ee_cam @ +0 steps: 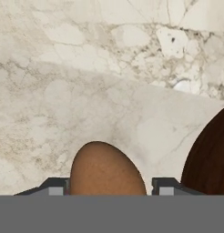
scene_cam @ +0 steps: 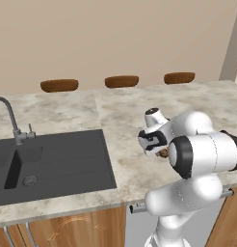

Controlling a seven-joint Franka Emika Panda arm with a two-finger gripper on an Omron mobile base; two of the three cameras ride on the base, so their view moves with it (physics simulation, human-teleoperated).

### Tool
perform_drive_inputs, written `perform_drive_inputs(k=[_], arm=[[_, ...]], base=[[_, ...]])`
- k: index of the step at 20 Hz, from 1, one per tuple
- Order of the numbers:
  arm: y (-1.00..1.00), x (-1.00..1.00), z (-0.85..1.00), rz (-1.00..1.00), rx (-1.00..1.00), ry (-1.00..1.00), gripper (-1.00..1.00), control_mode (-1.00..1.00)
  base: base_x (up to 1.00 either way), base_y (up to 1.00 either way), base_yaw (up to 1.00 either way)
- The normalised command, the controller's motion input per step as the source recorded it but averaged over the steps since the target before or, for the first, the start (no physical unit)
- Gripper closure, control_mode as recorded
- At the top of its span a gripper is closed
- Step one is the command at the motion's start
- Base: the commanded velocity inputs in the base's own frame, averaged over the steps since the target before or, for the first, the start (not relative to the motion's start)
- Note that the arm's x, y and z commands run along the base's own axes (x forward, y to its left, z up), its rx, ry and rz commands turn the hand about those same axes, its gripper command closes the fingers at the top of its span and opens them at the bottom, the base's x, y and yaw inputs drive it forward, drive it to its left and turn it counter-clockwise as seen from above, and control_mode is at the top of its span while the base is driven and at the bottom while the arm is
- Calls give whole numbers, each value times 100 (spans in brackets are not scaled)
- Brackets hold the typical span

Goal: Gather the eggs and milk located in the vicinity of the sink area and place them right next to the bowl.

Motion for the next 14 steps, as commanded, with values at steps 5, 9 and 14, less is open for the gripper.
perform_drive_inputs(k=[5,9,14], arm=[[0,0,0,0,-4,0,-100,-100],[0,-1,28,1,-5,0,-100,-100],[17,-9,46,4,-1,0,-100,-100]], base=[[0,0,0],[0,0,0],[0,0,0]])
